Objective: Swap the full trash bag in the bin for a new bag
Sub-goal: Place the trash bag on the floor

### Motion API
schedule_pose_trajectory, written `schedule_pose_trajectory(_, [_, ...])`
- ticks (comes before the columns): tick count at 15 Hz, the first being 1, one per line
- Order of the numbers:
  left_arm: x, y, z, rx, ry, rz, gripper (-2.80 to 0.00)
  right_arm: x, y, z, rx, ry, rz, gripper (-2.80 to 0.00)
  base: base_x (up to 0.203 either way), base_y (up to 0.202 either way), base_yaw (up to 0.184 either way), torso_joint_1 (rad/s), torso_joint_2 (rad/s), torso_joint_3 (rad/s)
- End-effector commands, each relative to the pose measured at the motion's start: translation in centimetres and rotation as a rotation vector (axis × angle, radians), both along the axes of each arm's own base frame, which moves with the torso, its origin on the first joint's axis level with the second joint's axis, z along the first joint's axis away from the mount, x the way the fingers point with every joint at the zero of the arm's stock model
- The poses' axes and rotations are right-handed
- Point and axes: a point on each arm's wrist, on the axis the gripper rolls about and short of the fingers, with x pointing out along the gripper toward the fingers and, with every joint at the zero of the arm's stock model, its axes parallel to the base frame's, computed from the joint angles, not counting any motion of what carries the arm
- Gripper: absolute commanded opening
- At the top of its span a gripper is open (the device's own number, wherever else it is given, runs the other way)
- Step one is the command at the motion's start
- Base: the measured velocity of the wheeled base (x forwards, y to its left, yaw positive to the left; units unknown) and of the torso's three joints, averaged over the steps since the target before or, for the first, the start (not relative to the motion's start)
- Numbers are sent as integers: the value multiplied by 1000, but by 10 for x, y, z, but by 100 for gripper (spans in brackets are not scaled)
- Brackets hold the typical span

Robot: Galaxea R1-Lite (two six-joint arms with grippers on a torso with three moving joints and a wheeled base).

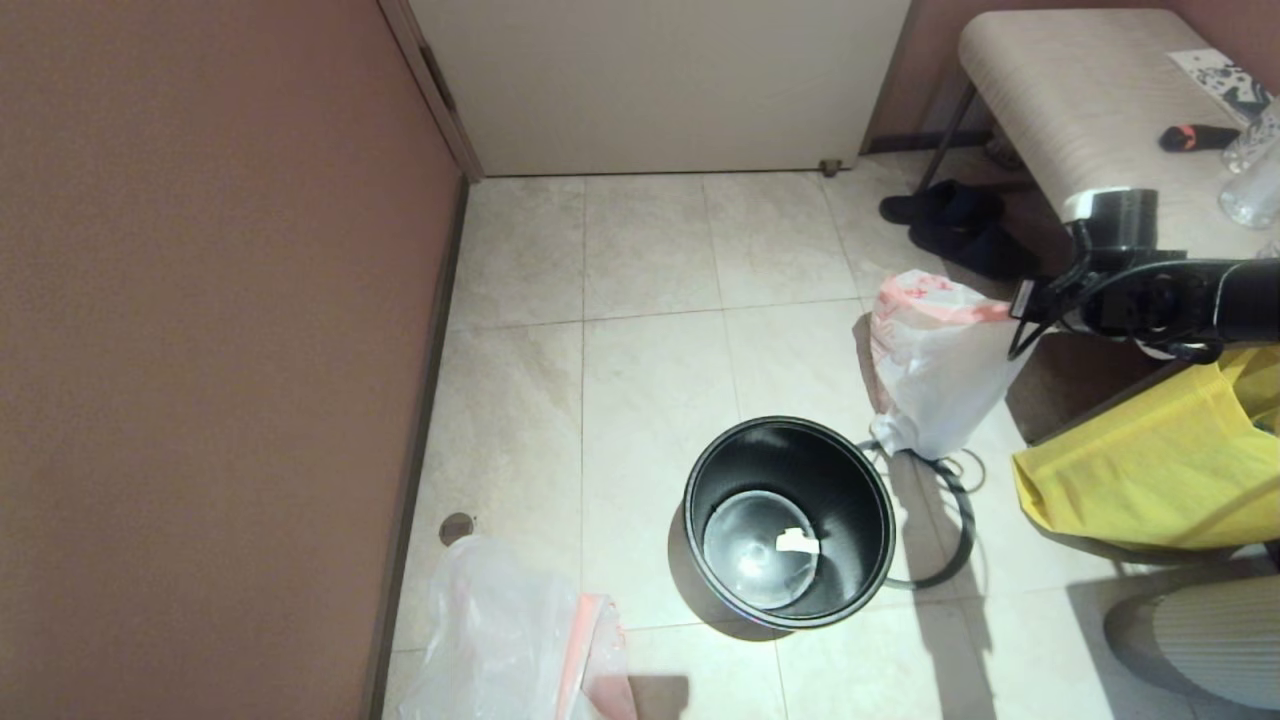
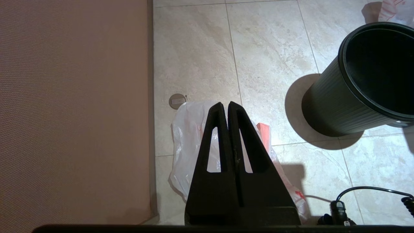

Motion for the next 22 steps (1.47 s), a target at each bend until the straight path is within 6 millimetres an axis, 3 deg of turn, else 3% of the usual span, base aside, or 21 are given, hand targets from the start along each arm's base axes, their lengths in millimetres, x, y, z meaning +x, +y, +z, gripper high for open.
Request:
schedule_pose_trajectory(1, [0,0,0,0,0,0,-280,12,0,-29,-12,65,3,-280,0,0,0,0,0,0])
schedule_pose_trajectory(10, [0,0,0,0,1,0,-280,14,4,-37,-37,117,51,-274,0,0,0,0,0,0])
schedule_pose_trajectory(11, [0,0,0,0,0,0,-280,12,7,-36,-35,137,58,0,0,0,0,0,0,0])
schedule_pose_trajectory(15, [0,0,0,0,0,0,-280,-11,9,-6,-15,161,59,0,0,0,0,0,0,0])
schedule_pose_trajectory(19, [0,0,0,0,0,0,-280,-64,14,46,107,191,88,0,0,0,0,0,0,0])
schedule_pose_trajectory(22, [0,0,0,0,1,0,-280,-98,16,65,146,225,85,0,0,0,0,0,0,0])
